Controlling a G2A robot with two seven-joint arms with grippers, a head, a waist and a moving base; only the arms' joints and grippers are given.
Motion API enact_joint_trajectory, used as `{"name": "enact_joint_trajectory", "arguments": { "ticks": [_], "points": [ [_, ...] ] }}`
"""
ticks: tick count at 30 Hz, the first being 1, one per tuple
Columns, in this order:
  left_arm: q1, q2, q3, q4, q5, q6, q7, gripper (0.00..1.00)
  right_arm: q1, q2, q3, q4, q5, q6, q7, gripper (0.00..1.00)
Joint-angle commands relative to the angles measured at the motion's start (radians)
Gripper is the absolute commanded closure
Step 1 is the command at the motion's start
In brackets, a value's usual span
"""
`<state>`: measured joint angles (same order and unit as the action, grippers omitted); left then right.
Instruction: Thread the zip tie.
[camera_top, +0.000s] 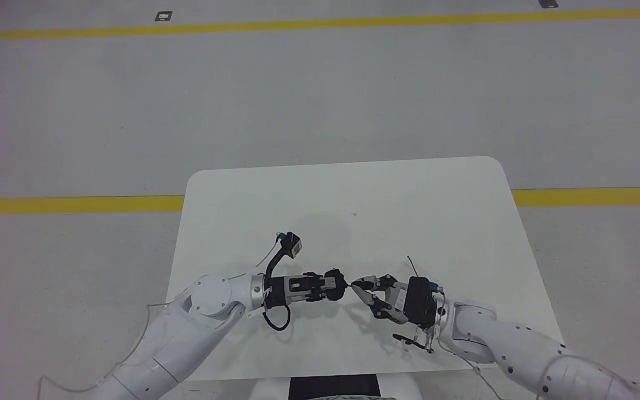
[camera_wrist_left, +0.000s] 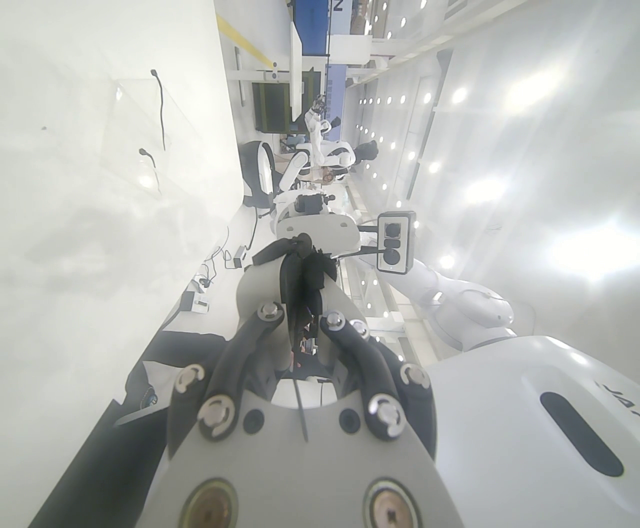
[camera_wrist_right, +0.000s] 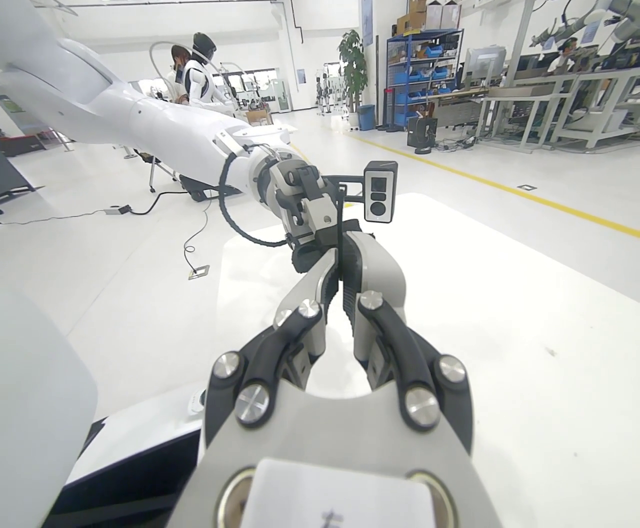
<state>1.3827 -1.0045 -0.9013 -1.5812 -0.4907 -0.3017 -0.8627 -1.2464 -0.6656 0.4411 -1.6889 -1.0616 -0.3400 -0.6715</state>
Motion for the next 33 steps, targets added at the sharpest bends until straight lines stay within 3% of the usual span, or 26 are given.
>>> {"name": "enact_joint_trajectory", "arguments": {
  "ticks": [1, 33],
  "points": [
    [0.000, 0.000, 0.000, 0.000, 0.000, 0.000, 0.000, 1.00, -0.004, -0.001, 0.006, 0.000, 0.000, 0.000, 0.000, 1.00],
    [0.000, 0.000, 0.000, 0.000, 0.000, 0.000, 0.000, 1.00, -0.013, -0.018, 0.010, 0.006, 0.014, 0.000, 0.002, 1.00]
  ]
}}
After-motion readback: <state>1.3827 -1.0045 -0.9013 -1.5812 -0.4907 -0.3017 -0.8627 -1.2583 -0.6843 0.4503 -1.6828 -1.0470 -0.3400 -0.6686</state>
